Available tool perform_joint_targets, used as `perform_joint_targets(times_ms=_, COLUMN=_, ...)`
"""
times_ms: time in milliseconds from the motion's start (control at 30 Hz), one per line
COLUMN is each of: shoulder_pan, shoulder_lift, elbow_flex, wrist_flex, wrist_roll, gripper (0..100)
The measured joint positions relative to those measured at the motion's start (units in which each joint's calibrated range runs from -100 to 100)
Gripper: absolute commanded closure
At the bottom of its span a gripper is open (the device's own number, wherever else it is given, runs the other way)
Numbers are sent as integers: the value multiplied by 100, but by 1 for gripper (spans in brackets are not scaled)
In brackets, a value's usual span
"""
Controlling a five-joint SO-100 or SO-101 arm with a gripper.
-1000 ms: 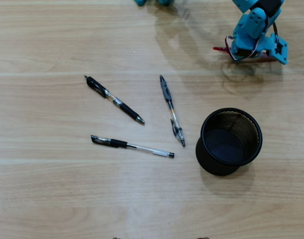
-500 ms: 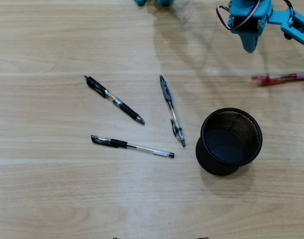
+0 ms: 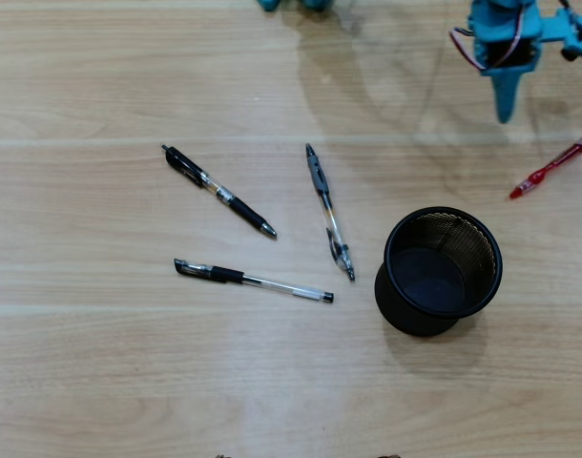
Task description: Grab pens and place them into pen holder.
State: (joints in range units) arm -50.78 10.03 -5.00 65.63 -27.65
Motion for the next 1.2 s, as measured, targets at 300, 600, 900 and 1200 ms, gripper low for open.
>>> perform_joint_targets(times_ms=300, shoulder_pan=-979, shoulder_lift=3115, elbow_flex=-3630, wrist_flex=-301, wrist_roll=475, gripper=78)
perform_joint_targets(times_ms=600, shoulder_pan=-878, shoulder_lift=5705, elbow_flex=-7348, wrist_flex=1697, wrist_roll=454, gripper=79)
perform_joint_targets(times_ms=900, shoulder_pan=-743, shoulder_lift=6026, elbow_flex=-7915, wrist_flex=2041, wrist_roll=177, gripper=95)
perform_joint_targets(times_ms=1200, shoulder_pan=-734, shoulder_lift=6060, elbow_flex=-7968, wrist_flex=2171, wrist_roll=-110, gripper=98)
